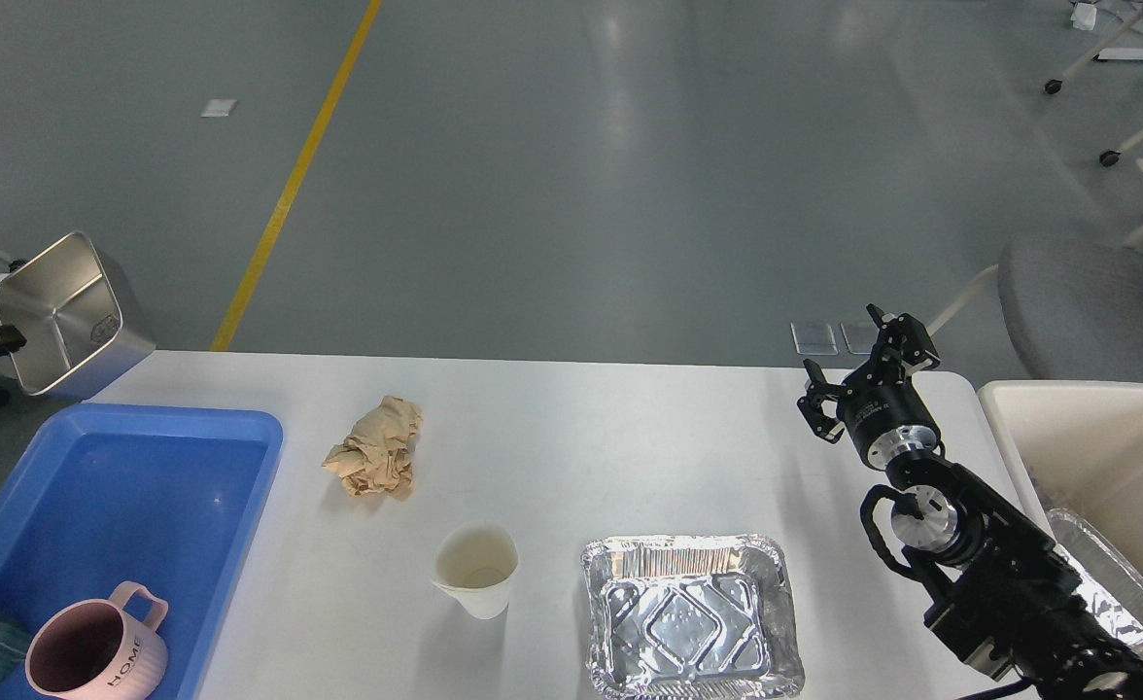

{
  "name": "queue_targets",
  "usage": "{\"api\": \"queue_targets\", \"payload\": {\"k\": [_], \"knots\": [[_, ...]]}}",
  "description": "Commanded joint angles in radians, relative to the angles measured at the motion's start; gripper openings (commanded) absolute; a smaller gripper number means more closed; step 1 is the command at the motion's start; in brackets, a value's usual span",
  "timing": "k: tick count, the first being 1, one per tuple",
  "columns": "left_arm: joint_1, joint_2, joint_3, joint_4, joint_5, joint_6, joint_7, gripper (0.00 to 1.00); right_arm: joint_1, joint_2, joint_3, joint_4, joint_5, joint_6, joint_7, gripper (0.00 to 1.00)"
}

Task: Tidy desktop
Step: 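Lift the steel tray and swing it over the blue bin, then lower the steel tray into the blue bin and release it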

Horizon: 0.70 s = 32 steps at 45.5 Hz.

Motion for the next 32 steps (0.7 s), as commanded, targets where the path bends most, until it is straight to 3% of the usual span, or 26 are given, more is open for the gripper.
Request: {"api": "queue_targets", "payload": {"k": [1,14,32], "knots": [[0.068,-0.061,0.002,0.053,0.012,0.06,0.008,0.0,-0.004,-0.001,0.0,0.0,0.0,0.0,0.0,1.0],[0.111,-0.171,0.108,0.122,0.0,0.196,0.025,0.01,-0.008,-0.004,0.0,0.0,-0.002,0.0,0.0,1.0],[0.111,-0.314,0.159,0.29,0.001,0.284,0.026,0.02,-0.019,-0.008,-0.002,0.0,-0.002,0.002,0.0,1.0]]}}
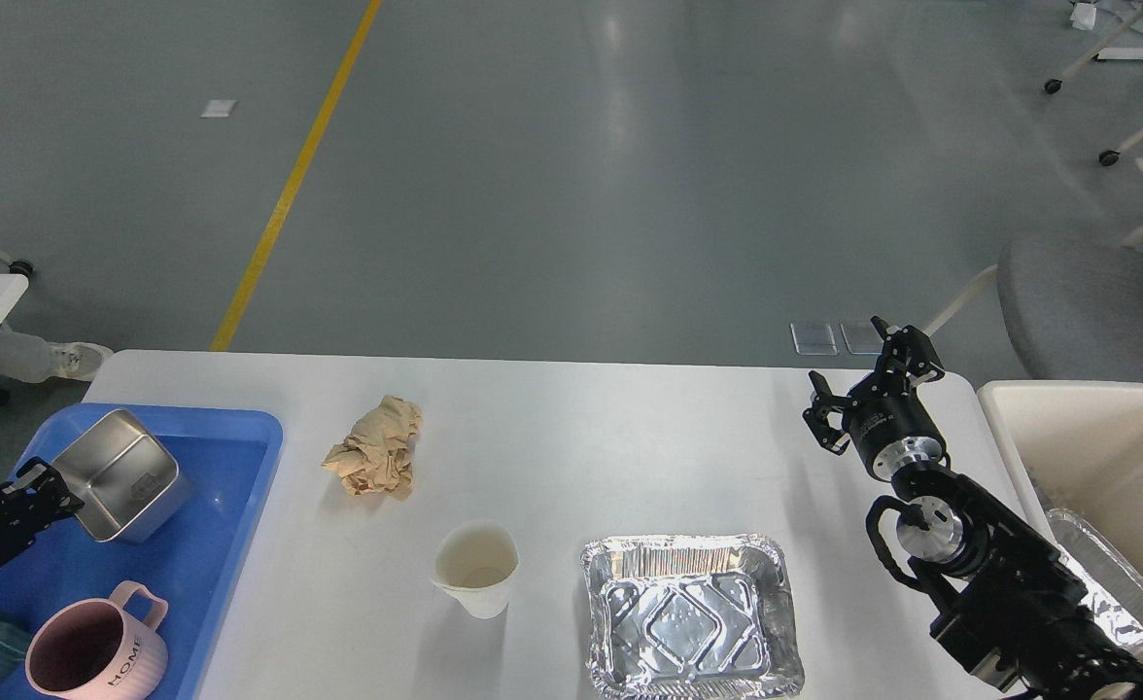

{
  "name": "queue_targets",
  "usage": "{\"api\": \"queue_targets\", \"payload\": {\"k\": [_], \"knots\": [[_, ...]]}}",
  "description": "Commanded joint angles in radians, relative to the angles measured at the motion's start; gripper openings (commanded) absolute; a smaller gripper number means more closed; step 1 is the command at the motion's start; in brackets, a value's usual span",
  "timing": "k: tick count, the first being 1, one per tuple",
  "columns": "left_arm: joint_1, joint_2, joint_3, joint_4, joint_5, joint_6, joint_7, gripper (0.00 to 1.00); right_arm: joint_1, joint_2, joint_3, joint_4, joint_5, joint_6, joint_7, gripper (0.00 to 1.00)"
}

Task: Tidy desktop
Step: 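Lower the steel tray into the blue bin and release it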

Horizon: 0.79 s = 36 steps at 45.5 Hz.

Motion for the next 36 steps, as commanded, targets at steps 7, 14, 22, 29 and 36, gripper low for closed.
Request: {"api": "queue_targets", "payload": {"k": [7,14,22,29,36], "knots": [[-0.002,-0.055,0.045,0.035,-0.01,0.083,-0.001,0.06,-0.002,0.0,0.0,0.0,0.0,0.001,0.0,1.0],[-0.002,-0.061,0.045,0.035,-0.01,0.084,-0.004,0.13,-0.006,0.0,0.0,0.0,0.0,0.0,0.0,1.0],[-0.014,-0.061,0.042,0.034,-0.011,0.084,-0.016,0.4,-0.006,0.0,0.0,0.0,0.0,0.0,0.0,1.0],[-0.018,-0.049,0.024,0.02,-0.036,0.073,-0.031,0.61,-0.005,0.0,0.0,0.0,0.0,0.0,0.0,1.0],[-0.029,-0.022,0.016,0.017,-0.132,0.066,-0.14,0.93,-0.006,0.0,0.0,-0.002,0.0,0.0,0.002,1.0]]}}
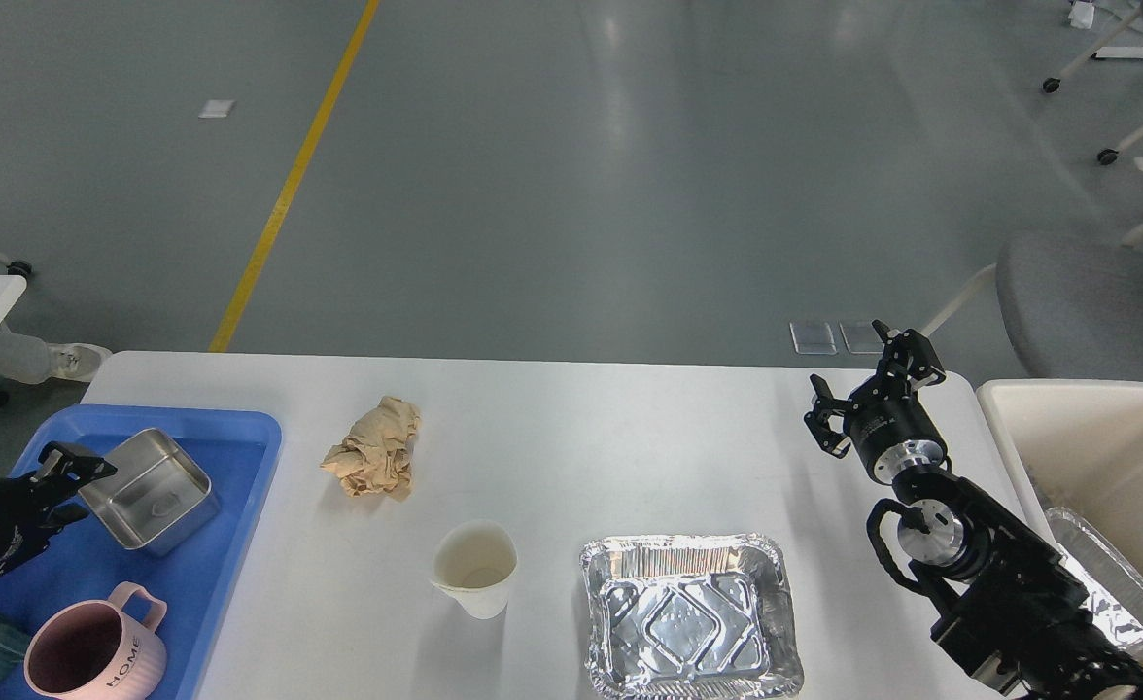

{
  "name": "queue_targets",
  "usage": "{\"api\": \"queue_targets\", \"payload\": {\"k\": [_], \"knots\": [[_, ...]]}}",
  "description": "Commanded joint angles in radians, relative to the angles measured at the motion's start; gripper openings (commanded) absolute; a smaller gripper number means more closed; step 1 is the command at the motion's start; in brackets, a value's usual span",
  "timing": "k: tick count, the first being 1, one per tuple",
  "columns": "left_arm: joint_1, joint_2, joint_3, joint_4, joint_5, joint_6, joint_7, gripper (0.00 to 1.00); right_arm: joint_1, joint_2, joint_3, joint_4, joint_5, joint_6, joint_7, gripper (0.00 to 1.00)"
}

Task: Tidy desktop
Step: 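Lower the steel tray into the blue bin and release it, then raise the left arm up away from the bin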

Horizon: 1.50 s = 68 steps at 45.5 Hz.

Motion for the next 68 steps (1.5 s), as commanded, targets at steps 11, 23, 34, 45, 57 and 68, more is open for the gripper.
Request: {"api": "queue_targets", "payload": {"k": [11,23,34,45,57,68], "knots": [[-0.073,0.071,-0.078,-0.224,-0.082,-0.064,-0.109,0.96,0.001,0.0,0.0,-0.001,-0.001,0.0,0.002,1.0],[-0.266,-0.037,-0.101,-0.329,-0.084,-0.05,-0.03,0.96,0.007,-0.001,0.0,-0.003,-0.001,-0.005,0.002,1.0],[-0.403,-0.26,-0.106,-0.307,-0.105,0.221,0.018,0.96,0.006,-0.008,0.0,0.0,-0.001,-0.006,0.011,1.0],[-0.452,-0.484,-0.124,-0.146,-0.277,0.444,-0.02,0.96,0.018,-0.051,0.002,-0.001,0.0,0.0,0.008,1.0],[-0.44,-0.525,-0.216,-0.071,-0.6,0.447,-0.175,0.96,0.041,-0.048,0.005,-0.014,0.0,-0.014,0.002,1.0],[-0.412,-0.551,-0.227,-0.062,-0.697,0.446,-0.2,0.97,0.041,-0.032,0.008,-0.006,0.003,-0.026,0.003,1.0]]}}
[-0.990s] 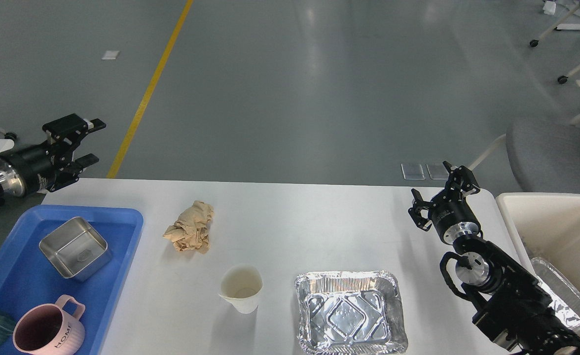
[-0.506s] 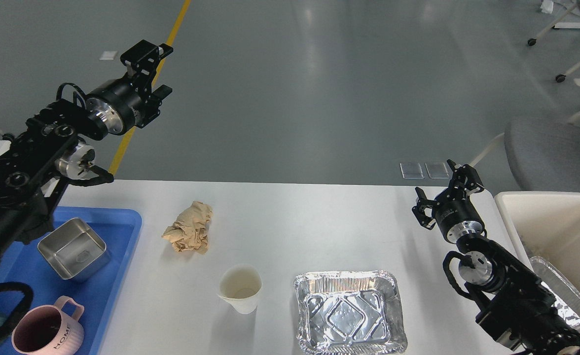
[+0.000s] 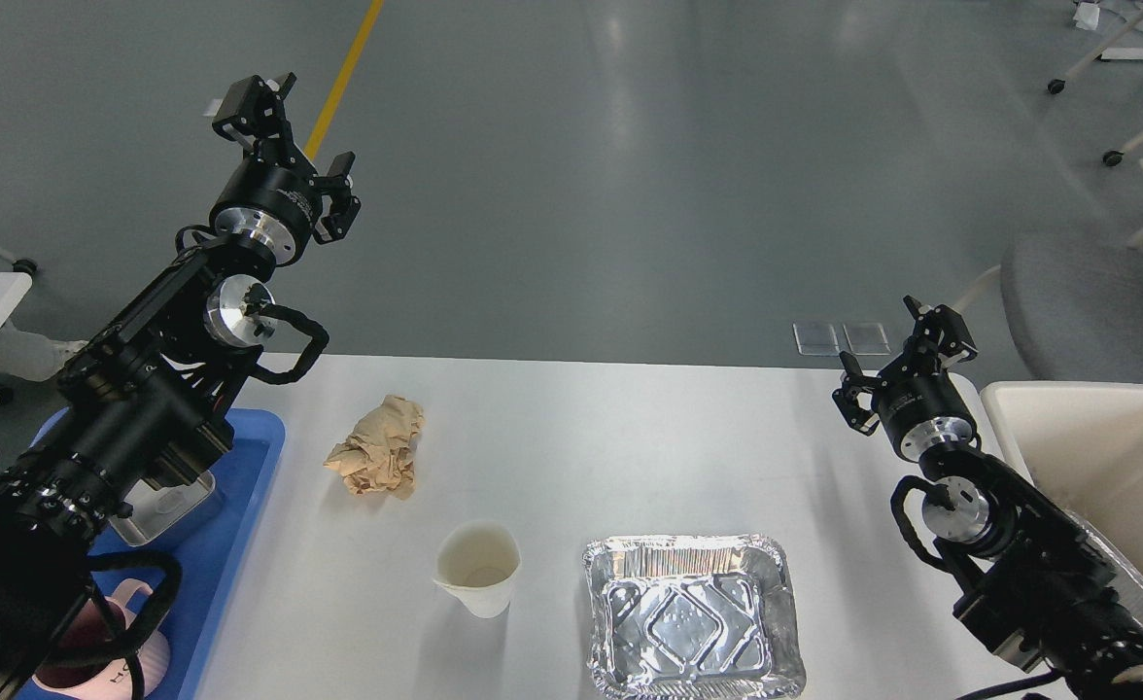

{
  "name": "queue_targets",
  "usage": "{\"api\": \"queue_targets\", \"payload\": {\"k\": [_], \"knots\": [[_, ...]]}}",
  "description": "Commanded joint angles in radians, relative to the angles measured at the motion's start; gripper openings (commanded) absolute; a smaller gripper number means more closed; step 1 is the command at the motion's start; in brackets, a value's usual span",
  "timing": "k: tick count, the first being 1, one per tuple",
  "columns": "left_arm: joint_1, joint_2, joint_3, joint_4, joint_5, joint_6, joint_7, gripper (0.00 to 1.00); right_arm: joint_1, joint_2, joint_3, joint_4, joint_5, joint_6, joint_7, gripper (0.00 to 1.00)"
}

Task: Tidy desktop
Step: 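Raise the left arm up away from the bin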

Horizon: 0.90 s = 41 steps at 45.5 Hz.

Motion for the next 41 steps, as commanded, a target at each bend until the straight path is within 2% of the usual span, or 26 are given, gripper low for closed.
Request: {"api": "queue_targets", "payload": {"k": [1,6,9,19,25,27,28,41], "knots": [[0.019,-0.013,-0.01,0.001,-0.026,-0.002,-0.035,0.97,0.0,0.005,0.004,0.008,0.004,-0.007,0.001,1.0],[0.04,-0.015,-0.024,0.001,-0.027,-0.005,-0.129,0.97,0.003,0.012,0.009,0.01,0.014,-0.008,0.001,1.0],[0.044,-0.015,-0.024,0.001,-0.027,-0.026,-0.156,0.97,0.004,0.015,0.016,0.013,0.015,-0.008,0.001,1.0],[0.097,-0.017,-0.083,-0.006,-0.075,-0.143,-0.14,0.97,-0.012,0.021,-0.002,0.054,0.012,0.034,-0.011,1.0],[0.128,-0.015,-0.099,-0.014,-0.092,-0.192,-0.135,0.97,-0.051,-0.038,-0.109,0.166,-0.003,0.079,-0.065,1.0],[0.129,-0.013,-0.101,-0.014,-0.092,-0.196,-0.135,0.97,-0.052,-0.057,-0.139,0.178,-0.003,0.081,-0.068,1.0],[0.14,-0.01,-0.107,-0.016,-0.092,-0.222,-0.135,0.97,-0.06,-0.133,-0.243,0.222,-0.005,0.094,-0.071,1.0],[0.159,-0.006,-0.116,-0.016,-0.092,-0.242,-0.137,0.97,-0.12,-0.491,-0.47,0.485,-0.107,0.131,-0.079,1.0]]}}
